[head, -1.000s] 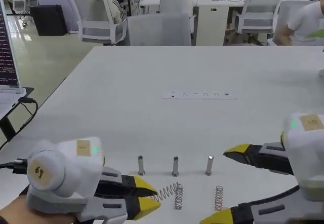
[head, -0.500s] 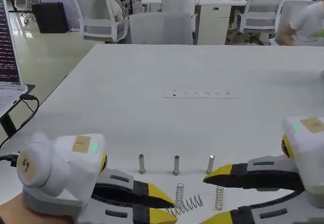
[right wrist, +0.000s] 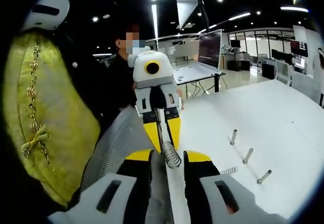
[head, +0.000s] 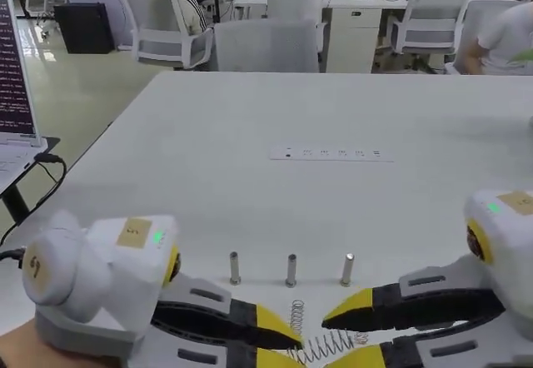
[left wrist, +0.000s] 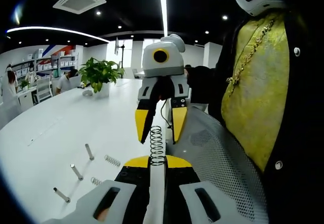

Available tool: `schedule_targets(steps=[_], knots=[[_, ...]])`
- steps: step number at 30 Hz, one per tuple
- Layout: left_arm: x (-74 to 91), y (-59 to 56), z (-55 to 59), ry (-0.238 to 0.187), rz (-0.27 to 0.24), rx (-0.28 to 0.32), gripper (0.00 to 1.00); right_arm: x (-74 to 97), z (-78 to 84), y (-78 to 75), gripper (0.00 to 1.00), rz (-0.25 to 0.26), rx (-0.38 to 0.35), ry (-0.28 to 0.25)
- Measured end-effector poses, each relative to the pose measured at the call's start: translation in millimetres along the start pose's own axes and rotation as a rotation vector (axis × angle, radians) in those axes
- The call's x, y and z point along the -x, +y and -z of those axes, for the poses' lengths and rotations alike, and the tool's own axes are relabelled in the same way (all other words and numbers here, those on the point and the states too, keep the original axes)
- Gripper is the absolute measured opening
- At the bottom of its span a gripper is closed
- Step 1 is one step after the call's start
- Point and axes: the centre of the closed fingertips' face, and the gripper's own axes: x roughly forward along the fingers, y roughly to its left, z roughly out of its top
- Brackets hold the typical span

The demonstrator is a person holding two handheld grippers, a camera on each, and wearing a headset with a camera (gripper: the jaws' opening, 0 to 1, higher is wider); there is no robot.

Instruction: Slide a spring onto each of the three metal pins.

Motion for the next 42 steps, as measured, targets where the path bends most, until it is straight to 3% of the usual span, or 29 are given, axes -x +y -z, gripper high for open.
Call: schedule_targets(steps=[20,42], knots=[[-4.2,-8.0,-8.8,-0.030,0.021,-0.010,0.02,-1.7,-1.5,7.5,0.13,-0.056,-0.032,-0.014],[-4.7,-7.8,-7.5,-0.041,0.003,0.002,0.03,-3.4,-1.2,8.4,0.08,-0.056,-0.044,0.013]])
